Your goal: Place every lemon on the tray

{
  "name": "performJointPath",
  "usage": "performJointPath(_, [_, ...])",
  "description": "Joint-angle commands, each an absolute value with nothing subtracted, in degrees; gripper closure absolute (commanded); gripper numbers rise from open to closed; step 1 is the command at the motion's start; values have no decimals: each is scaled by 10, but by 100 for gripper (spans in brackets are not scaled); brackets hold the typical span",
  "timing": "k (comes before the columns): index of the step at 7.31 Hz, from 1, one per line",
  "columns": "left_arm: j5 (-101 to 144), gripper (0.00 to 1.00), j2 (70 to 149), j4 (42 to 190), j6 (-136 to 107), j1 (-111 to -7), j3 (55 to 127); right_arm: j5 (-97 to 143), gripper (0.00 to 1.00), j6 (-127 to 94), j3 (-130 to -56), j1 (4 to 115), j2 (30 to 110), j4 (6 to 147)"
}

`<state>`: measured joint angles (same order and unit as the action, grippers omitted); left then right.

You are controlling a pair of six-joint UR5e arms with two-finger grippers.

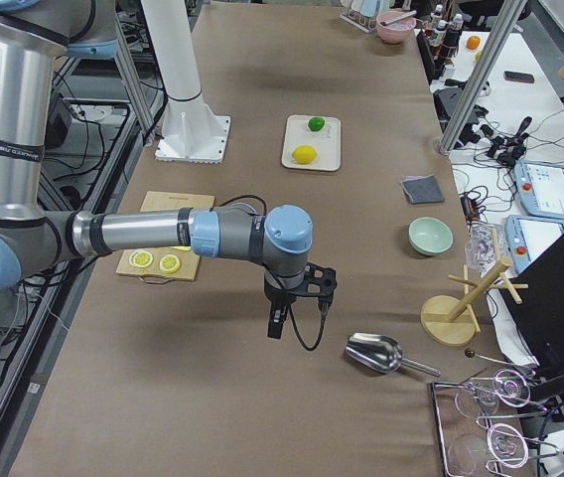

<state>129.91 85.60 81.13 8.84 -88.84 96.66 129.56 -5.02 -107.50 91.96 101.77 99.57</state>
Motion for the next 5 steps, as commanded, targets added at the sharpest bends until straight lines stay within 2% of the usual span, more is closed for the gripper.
performJointPath(1, [1324,2,846,811,89,-893,962,1297,1,-13,-1065,964,1021,998])
performJointPath(3, [1325,2,846,811,89,-892,962,1296,1,-12,-1058,977,1025,1000])
performJointPath(5, [1324,2,846,810,89,-892,962,1293,1,-11,-1012,976,982,1001])
